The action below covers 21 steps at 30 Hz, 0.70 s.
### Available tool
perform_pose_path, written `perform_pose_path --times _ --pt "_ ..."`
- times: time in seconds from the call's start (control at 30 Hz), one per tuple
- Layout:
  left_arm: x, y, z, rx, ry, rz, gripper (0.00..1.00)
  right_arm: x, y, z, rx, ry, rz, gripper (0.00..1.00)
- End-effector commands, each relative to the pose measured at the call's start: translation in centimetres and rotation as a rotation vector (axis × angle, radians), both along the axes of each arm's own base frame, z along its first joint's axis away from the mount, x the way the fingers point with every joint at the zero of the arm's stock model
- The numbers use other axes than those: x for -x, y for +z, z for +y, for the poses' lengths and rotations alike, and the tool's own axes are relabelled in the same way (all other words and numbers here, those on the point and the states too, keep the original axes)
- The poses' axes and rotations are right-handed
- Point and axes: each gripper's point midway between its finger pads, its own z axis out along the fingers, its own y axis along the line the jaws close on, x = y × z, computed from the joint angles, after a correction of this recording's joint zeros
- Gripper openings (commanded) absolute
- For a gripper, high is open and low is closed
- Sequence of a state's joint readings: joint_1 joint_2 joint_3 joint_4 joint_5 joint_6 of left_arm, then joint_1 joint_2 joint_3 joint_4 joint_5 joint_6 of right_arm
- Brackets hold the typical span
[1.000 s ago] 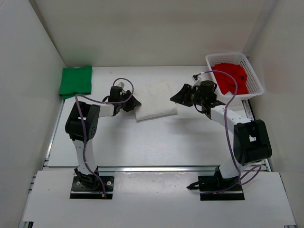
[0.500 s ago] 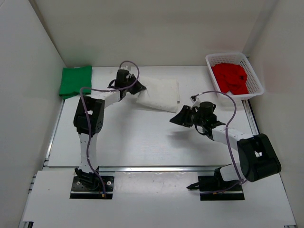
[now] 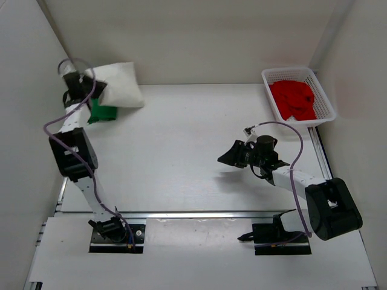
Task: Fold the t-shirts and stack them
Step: Fold the long partially folded tshirt into a neat square
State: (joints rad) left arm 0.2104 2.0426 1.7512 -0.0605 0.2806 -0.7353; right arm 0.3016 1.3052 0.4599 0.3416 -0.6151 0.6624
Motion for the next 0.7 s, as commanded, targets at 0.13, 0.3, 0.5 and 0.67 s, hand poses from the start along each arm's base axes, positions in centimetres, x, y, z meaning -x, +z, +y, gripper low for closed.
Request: perform_pose_path --times 0.13,0.3,0.5,0.67 --pt "9.2 -5.1 9.9 0.235 0.305 -0.003 0.98 0.0 1.9 0.7 -0.008 0.042 -0.094 0.47" --pt "12.4 -6.3 10.0 0.212 0.376 0.040 0.99 0.0 1.7 1.0 0.012 0.043 -0.088 0.55" --pt "14.7 -5.5 7.1 0.169 0.368 0.023 0.99 -0.8 1.2 0.7 0.061 -0.011 -0.064 0.66" --pt "17.3 -4.9 0.7 0.180 0.238 -0.026 0.98 -3.2 3.4 1.5 0.098 -0.034 -0.118 0.13"
